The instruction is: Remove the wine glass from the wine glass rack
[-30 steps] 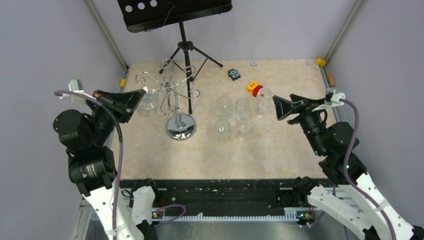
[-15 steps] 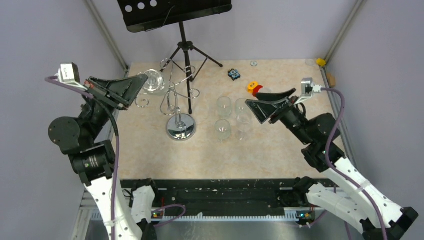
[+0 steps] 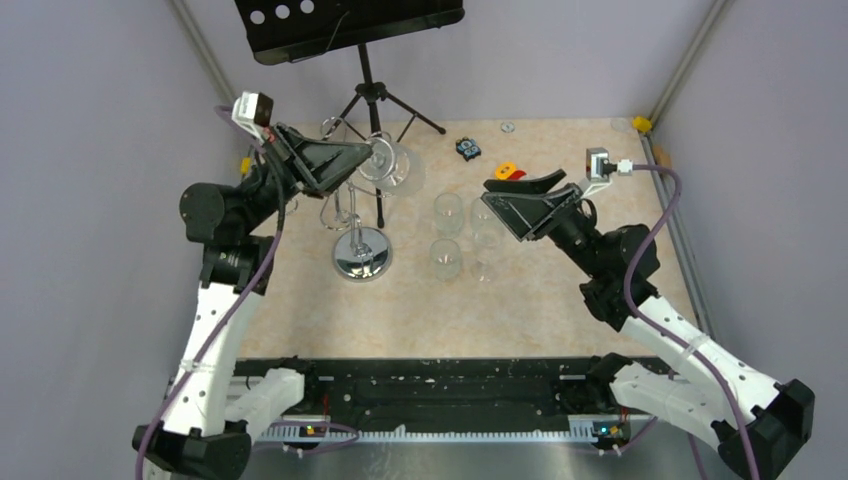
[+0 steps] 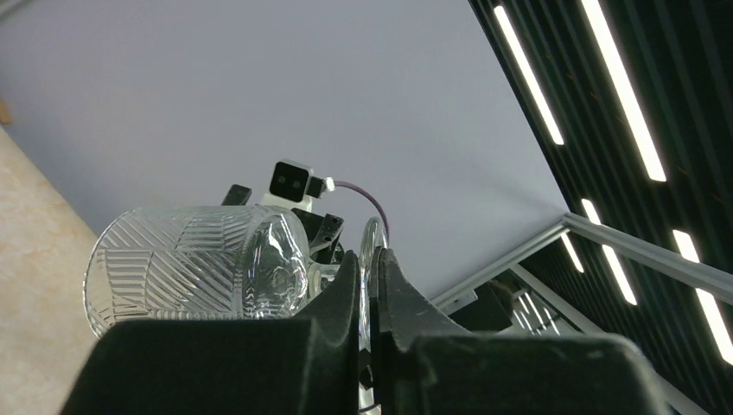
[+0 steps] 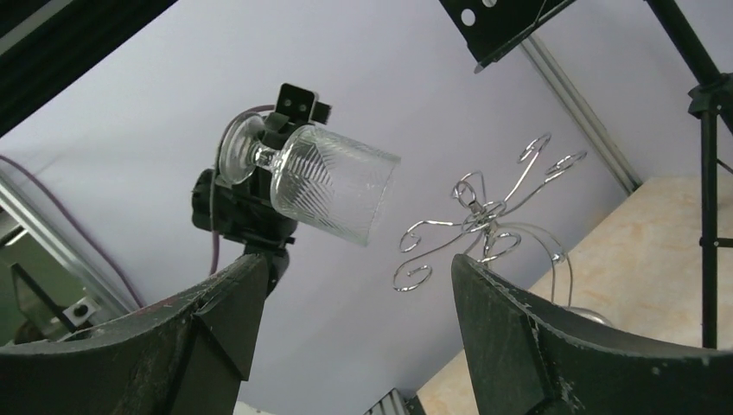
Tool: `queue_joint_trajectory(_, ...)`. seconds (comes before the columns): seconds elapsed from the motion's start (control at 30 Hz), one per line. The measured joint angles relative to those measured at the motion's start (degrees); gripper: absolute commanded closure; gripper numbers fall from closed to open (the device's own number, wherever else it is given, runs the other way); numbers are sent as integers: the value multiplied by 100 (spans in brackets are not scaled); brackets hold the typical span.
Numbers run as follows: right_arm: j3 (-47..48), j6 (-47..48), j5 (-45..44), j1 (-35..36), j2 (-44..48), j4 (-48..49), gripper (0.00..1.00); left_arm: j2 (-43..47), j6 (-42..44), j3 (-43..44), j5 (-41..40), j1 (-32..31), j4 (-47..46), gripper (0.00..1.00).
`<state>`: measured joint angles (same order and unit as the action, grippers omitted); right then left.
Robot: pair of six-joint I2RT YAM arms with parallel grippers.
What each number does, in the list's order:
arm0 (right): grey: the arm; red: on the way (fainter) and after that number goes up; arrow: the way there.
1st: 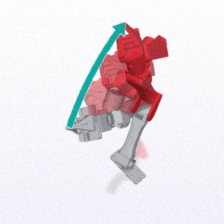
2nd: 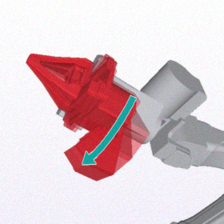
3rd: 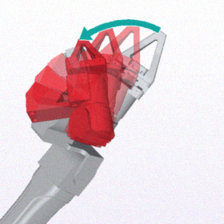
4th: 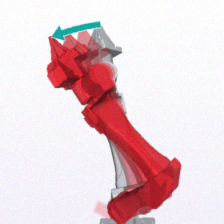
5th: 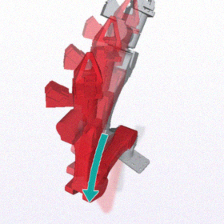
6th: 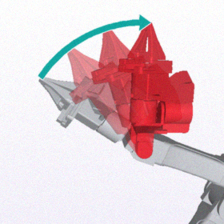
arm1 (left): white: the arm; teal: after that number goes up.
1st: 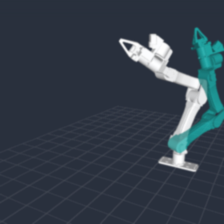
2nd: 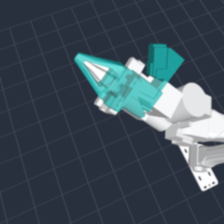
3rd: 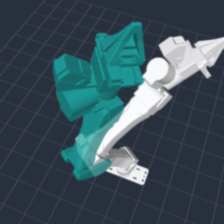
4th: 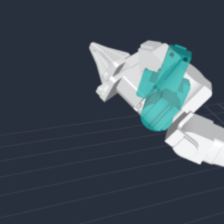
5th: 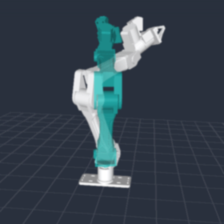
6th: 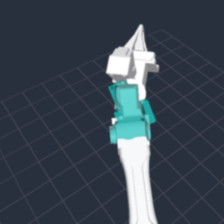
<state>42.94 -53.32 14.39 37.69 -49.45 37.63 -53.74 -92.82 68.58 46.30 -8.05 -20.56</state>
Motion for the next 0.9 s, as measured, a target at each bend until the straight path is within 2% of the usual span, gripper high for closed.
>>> queue_joint_trajectory(0.23,-398,-485,-57,0,-46,603,21,-267,-205,-492,-511,-774,-859,100)
queue_joint_trajectory(0.47,-402,-1016,214,0,-566,1591,25,-426,-507,-748,-1001,-1394,-1622,100)
queue_joint_trajectory(0.57,-387,-1340,442,0,-872,2140,31,-487,-573,-796,-1150,-1633,-1878,100)
queue_joint_trajectory(0.73,-297,-1788,837,0,-1307,3073,51,-590,-654,-800,-1311,-1941,-2225,100)
queue_joint_trajectory(0.9,-111,-2159,1084,0,-1606,4111,64,-734,-787,-807,-1421,-2179,-2573,100)
